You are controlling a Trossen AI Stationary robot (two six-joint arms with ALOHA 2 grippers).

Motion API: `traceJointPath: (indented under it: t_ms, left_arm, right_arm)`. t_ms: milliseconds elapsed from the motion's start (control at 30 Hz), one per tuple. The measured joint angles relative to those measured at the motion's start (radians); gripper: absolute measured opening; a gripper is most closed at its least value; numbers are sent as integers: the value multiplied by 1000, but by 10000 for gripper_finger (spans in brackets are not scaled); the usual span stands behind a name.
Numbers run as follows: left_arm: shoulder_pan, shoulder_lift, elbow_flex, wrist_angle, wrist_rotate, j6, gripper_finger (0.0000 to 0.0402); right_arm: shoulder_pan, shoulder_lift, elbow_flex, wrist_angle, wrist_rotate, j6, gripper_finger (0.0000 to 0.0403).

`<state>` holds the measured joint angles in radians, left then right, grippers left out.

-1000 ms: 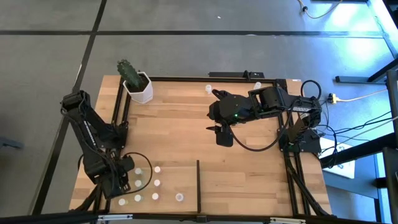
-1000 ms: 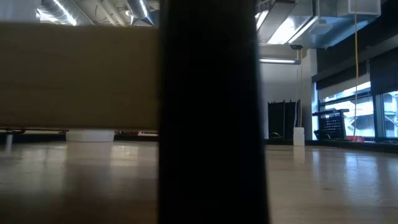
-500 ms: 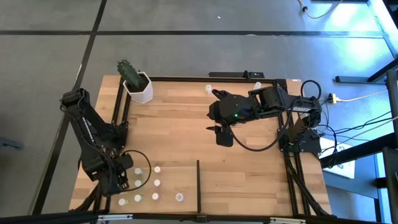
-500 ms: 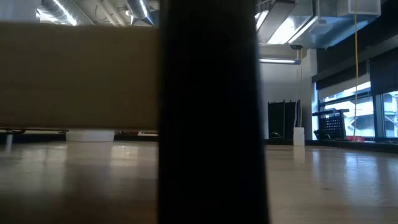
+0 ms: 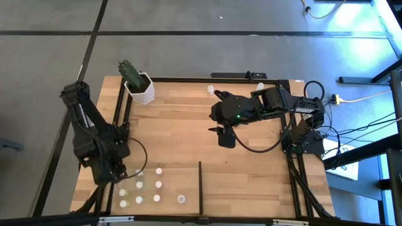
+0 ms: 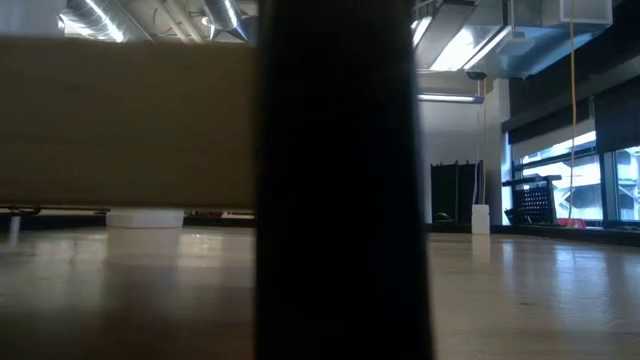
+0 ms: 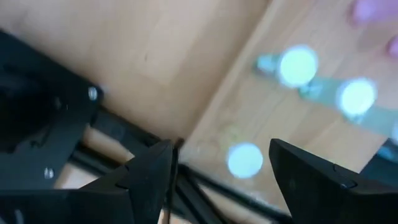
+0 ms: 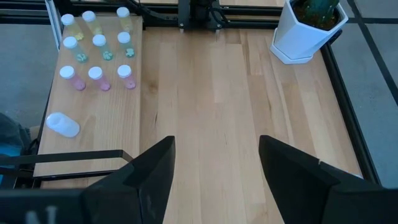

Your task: Pick and place medicine bottles onto shelf by color

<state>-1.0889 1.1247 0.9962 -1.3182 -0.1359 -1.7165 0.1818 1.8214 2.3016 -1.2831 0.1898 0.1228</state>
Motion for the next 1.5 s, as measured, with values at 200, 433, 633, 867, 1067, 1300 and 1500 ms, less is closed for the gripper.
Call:
traceJointPath:
  t_ms: [200, 433, 633, 867, 1067, 1300, 1500]
  left_arm:
    - [8, -90, 0, -18, -168, 29, 263]
    - [99, -198, 0, -28, -331, 175, 263]
    - [229, -286, 0, -28, -394, 365, 263]
    - [429, -341, 0, -19, -488, 617, 263]
    - [601, -342, 0, 78, -567, 826, 263]
    - [798, -341, 0, 275, -578, 995, 263]
    - [916, -327, 0, 429, -568, 1133, 263]
  right_arm:
    - [0, 0, 0, 0, 0, 0, 234]
    - [0, 0, 0, 0, 0, 0, 234]
    - [0, 0, 0, 0, 0, 0, 234]
    - [0, 0, 0, 22, 0, 1, 234]
    - [-2, 0, 0, 60, 3, 24, 234]
    - [-112, 17, 1, -33, 26, 31, 234]
    - [-276, 33, 0, -59, -72, 27, 234]
